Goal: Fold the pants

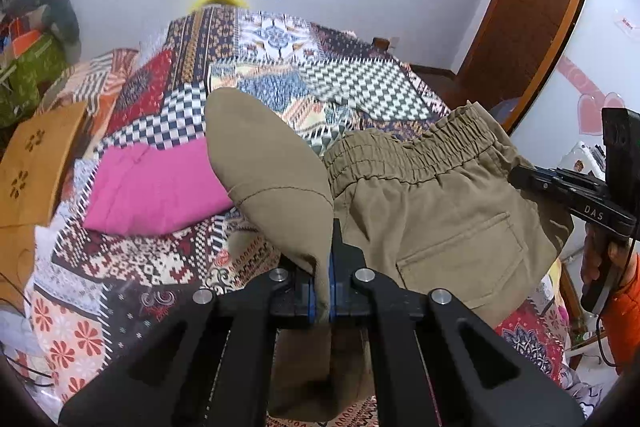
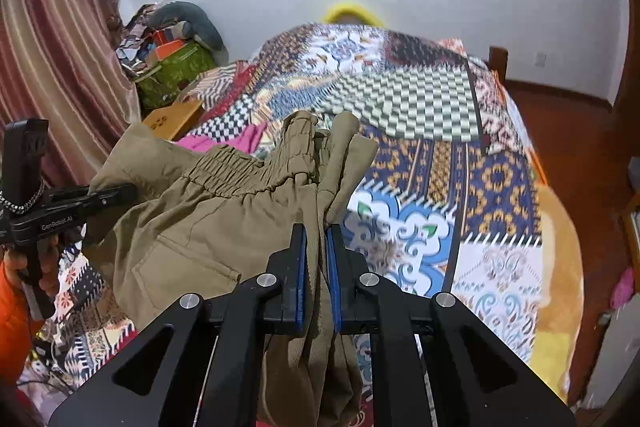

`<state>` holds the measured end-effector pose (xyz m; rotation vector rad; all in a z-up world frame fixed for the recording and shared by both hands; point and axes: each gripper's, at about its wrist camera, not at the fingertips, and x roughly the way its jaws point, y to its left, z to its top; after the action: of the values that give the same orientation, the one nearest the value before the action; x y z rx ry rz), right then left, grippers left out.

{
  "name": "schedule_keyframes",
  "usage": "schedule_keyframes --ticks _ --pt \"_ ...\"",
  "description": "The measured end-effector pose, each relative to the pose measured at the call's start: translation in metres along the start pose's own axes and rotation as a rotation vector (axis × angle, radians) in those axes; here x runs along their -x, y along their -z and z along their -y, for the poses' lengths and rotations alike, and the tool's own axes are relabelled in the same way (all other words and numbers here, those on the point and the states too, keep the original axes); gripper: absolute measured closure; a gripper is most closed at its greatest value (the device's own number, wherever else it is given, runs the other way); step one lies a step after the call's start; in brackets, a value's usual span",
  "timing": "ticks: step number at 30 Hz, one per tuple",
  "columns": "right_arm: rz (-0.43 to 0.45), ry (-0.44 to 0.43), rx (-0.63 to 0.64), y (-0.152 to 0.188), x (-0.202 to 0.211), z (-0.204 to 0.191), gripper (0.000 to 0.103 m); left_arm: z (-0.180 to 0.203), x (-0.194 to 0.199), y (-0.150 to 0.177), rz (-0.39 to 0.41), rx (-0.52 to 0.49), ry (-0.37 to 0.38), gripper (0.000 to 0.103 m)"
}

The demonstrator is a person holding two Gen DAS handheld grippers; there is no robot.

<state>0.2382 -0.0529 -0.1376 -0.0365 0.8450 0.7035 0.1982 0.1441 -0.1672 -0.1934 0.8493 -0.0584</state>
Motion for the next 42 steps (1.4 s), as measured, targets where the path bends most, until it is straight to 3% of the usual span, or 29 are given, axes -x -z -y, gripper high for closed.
schedule_keyframes --ticks 11,24,31,42 --pt "0.075 -0.019 0.067 -0.037 0.001 -0.025 0.094 -0.020 0.037 -0.028 0.095 0.009 -0.045 0.099" --pt "0.113 -0.073 0.120 -0.078 -0.052 -0.068 0.094 -0.096 0.042 -0.060 0.129 0.082 -0.120 0.099" --pt "0.094 -0.092 0.142 -0.103 -0.097 -0.092 0.094 -0.151 0.020 -0.075 0.116 0.132 -0.152 0.099" --pt "0.052 -0.074 0.146 -0.116 -0.166 -0.107 0.094 -0.223 -0.041 -0.086 0.061 0.212 -0.123 0.099"
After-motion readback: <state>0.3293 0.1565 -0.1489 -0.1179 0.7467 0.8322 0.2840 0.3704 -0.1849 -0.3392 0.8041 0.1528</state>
